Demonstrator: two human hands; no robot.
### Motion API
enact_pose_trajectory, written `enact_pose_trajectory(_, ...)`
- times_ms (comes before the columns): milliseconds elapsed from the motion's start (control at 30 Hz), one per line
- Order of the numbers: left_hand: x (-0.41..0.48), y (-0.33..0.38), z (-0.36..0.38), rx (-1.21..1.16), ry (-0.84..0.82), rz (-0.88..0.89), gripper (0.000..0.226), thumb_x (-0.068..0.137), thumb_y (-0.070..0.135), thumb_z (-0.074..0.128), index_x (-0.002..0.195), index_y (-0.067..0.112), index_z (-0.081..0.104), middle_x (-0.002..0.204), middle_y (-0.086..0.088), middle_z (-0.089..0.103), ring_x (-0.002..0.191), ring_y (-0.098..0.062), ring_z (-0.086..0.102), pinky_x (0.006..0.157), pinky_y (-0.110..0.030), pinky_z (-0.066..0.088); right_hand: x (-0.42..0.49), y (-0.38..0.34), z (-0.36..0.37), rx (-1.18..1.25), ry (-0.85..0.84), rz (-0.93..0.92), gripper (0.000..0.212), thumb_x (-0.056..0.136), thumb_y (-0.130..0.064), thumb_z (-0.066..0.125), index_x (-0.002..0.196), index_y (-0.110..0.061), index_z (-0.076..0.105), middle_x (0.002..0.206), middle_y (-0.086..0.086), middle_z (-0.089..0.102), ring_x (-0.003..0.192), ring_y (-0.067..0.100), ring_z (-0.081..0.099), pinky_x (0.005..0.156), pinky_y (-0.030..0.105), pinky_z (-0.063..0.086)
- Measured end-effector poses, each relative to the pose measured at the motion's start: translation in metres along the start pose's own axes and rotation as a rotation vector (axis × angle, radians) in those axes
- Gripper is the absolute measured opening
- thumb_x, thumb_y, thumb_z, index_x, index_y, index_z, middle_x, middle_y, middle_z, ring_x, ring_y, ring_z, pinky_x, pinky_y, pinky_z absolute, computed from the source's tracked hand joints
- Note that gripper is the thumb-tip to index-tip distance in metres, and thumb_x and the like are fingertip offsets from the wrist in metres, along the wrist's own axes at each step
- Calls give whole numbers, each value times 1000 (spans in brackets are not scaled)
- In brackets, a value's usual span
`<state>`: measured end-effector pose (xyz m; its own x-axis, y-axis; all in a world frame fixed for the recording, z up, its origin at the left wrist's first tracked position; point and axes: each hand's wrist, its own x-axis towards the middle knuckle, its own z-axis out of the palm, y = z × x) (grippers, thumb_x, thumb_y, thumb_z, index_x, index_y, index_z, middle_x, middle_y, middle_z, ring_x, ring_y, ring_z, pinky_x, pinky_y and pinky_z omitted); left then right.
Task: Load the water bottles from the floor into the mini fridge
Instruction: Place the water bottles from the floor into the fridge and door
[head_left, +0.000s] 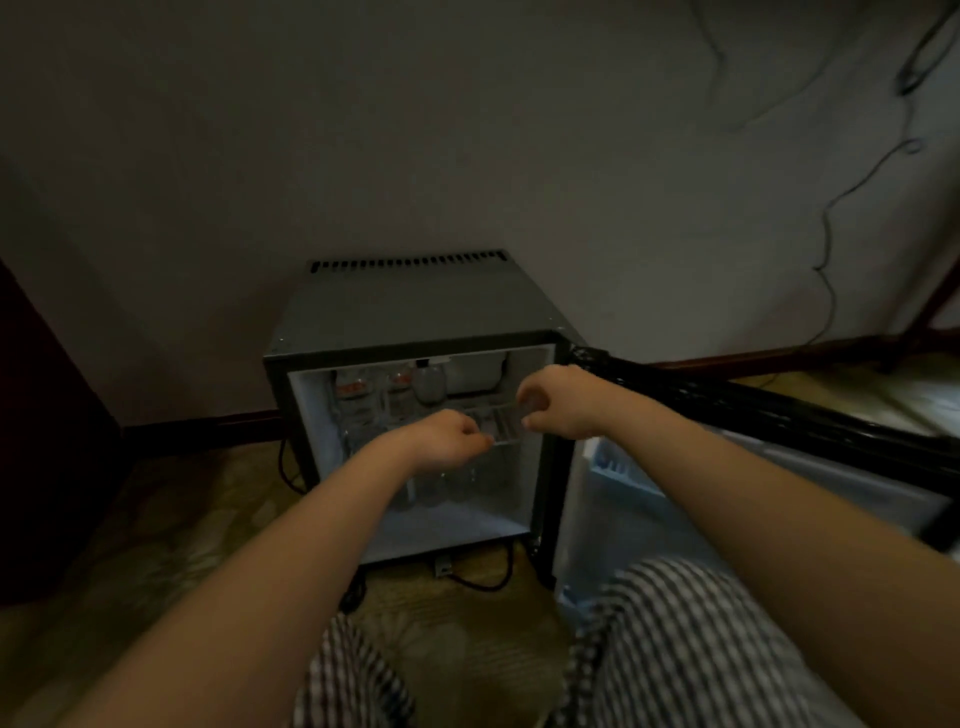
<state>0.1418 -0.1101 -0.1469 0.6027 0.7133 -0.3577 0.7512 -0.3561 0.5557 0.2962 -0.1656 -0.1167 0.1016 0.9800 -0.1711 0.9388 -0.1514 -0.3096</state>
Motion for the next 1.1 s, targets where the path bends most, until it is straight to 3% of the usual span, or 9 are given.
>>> enact_pose_trajectory(67,-19,27,7,12,11,39,37,96,36,42,121,12,57,111,-7,59,102,-22,57,94,-36,45,-34,7,-11,-12,17,-8,41,89,-24,60,128,-13,54,126,9,59,115,24,56,97,32,45)
enact_pose_trajectory(233,-61,95,44,30,52,145,38,96,34,44,126,12,54,129,-8,55,117,-22,52,95,-33,42,-115,45,-27,11,33,59,39,91,-23,57,129,-14,53,124,9,61,109,23,58,85,27,42)
enact_pose_trajectory(400,-80,145,107,40,20,241,38,96,32,46,126,11,53,128,-6,56,115,-23,53,97,-34,44,-186,96,-13,43,14,197,41,93,-23,56,133,-16,50,126,7,60,110,23,57,87,27,42)
enact_pose_trajectory(600,-88,189,195,43,-107,355,31,94,28,48,116,9,58,116,-7,61,106,-22,57,88,-33,44,-270,167,35,151,22,353,41,92,-25,56,131,-15,51,124,8,59,111,24,56,90,29,43)
enact_pose_trajectory(767,-88,194,291,42,-303,337,27,92,28,51,107,8,62,107,-9,64,102,-24,59,89,-37,46,-328,226,109,286,-25,504,37,90,-19,58,125,-9,56,118,11,63,110,26,57,90,31,43)
enact_pose_trajectory(867,-91,187,341,40,-418,267,19,94,28,49,101,14,59,102,-4,59,95,-17,55,79,-29,42,-362,255,156,347,-80,622,33,89,-20,59,120,-9,59,119,11,63,108,24,58,91,31,45)
enact_pose_trajectory(967,-91,178,387,73,-496,212,13,92,26,52,96,16,58,102,-5,61,94,-18,55,81,-29,43,-393,273,198,404,-114,741,35,89,-22,58,123,-11,58,121,10,62,109,24,59,92,31,46)
enact_pose_trajectory(1100,-95,179,430,110,-566,176,26,91,27,54,109,9,60,105,-9,61,93,-19,54,82,-30,43,-417,280,242,448,-204,847,39,93,-24,53,129,-9,52,128,12,57,115,26,55,92,30,44)
